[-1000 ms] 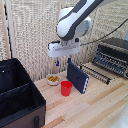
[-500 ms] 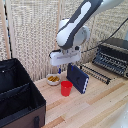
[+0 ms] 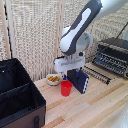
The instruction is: Kindly spot and seek the red cup placed ahead of you. Cautiously adjust your gripper towards the red cup, gripping it gently. Find the after-storage area of the caddy. Relocate the red cup in your grip over the rear portion and softly release it into the compartment.
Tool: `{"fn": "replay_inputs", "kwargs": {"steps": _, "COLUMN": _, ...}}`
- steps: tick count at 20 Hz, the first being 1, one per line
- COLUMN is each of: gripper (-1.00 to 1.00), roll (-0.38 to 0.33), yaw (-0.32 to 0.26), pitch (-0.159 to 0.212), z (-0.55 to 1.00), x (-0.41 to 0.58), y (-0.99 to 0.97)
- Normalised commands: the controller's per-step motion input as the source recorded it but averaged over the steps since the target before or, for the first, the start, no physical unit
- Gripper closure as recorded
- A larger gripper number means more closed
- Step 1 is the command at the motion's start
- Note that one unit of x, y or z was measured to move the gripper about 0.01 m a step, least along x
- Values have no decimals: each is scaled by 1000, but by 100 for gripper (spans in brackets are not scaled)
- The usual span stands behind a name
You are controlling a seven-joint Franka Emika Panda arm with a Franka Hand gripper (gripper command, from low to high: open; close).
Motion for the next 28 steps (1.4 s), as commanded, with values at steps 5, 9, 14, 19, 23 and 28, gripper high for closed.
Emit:
{"fn": "replay_inputs", "kwargs": {"steps": 5, "gripper": -100, "roll": 0, "yaw": 23, "pitch": -14, "z": -343, "x": -6, "y": -103}}
{"fn": "replay_inputs", "kwargs": {"steps": 9, "gripper": -100, "roll": 0, "yaw": 22, "pitch": -42, "z": -329, "x": 0, "y": -38}}
{"fn": "replay_inputs", "kwargs": {"steps": 14, "gripper": 100, "roll": -12, "yaw": 4, "pitch": -9, "z": -254, "x": -2, "y": 0}}
{"fn": "replay_inputs", "kwargs": {"steps": 19, "gripper": 100, "roll": -10, "yaw": 0, "pitch": 0, "z": -172, "x": -47, "y": 0}}
{"fn": "replay_inputs", "kwargs": {"steps": 23, "gripper": 100, "roll": -4, "yaw": 0, "pitch": 0, "z": -132, "x": -76, "y": 0}}
{"fn": "replay_inputs", "kwargs": {"steps": 28, "gripper": 100, "roll": 0, "yaw": 0, "pitch": 1, "z": -126, "x": -118, "y": -32}}
